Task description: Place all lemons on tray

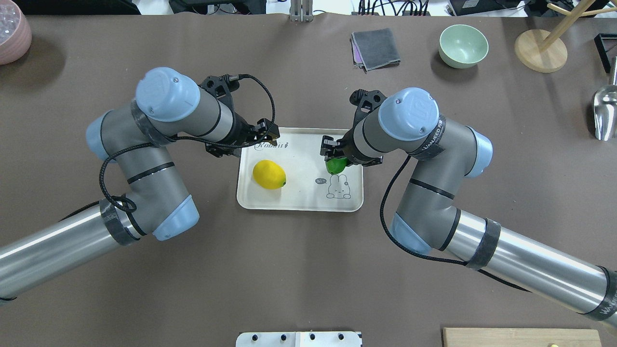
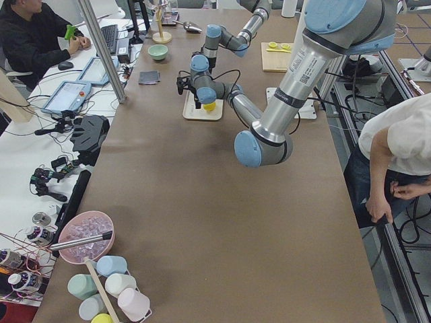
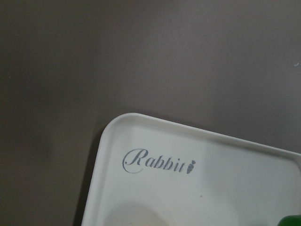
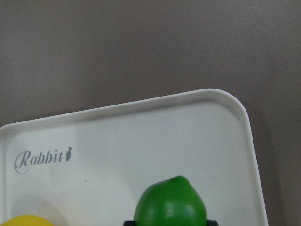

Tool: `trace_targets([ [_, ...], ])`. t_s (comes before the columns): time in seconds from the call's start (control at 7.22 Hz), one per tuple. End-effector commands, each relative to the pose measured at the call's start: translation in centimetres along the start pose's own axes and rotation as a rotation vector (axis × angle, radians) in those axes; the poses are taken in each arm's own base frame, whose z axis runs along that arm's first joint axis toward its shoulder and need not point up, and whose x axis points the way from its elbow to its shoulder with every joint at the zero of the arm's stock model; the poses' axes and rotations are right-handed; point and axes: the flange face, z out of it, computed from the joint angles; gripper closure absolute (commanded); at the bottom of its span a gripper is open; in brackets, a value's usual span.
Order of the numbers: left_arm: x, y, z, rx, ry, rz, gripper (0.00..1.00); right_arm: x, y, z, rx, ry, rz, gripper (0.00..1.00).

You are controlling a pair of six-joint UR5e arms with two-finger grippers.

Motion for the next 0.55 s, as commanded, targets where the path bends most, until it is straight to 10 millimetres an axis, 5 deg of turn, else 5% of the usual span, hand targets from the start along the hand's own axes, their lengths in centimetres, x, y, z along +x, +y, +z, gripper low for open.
trace_targets([
  [0.0, -0.6, -1.6, -1.0, 0.007, -0.017, 0.015, 0.02, -0.6, -0.1, 1.0, -0.003, -0.020, 0.004, 0.00],
  [0.28, -1.1, -2.4, -1.7, 0.016, -0.016, 0.024, 0.02, -3.2, -2.9, -2.5, -0.027, -0.077, 0.025, 0.00],
  [0.42, -3.3, -2.3, -2.0, 0.020, -0.031, 0.015, 0.02, -2.8, -5.6, -5.3, -0.088, -0.107, 0.042, 0.00],
])
